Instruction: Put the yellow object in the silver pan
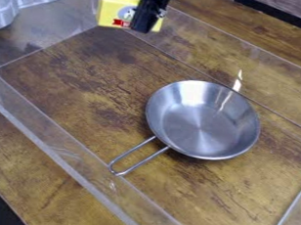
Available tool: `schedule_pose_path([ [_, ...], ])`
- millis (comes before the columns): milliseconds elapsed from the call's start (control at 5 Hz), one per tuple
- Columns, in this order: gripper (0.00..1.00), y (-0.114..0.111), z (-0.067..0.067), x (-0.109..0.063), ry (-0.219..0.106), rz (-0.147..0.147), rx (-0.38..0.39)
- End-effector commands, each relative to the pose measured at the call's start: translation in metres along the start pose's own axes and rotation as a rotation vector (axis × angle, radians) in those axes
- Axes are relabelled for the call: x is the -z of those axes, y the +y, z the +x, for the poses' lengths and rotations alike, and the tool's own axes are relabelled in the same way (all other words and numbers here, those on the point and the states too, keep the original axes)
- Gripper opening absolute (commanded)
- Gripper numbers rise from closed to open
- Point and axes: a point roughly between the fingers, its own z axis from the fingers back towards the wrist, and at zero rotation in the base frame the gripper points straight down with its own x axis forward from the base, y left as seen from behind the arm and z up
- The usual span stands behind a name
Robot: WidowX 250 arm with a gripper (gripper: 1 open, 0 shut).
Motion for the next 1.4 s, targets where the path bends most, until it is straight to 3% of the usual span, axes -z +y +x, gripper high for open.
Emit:
schedule_pose_path([
  [0,0.0,-0.029,-0.014,-0.051,-0.107,0.068,0.02],
  [200,0.0,-0.055,-0.014,-0.062,-0.119,0.068,0.048],
  [600,0.0,-0.108,-0.009,-0.062,-0.134,0.071,0.094],
  [1000,0.0,-0.141,-0.004,-0.063,-0.153,0.083,0.149],
  [1200,0.0,-0.147,-0.001,-0.055,-0.158,0.084,0.154],
])
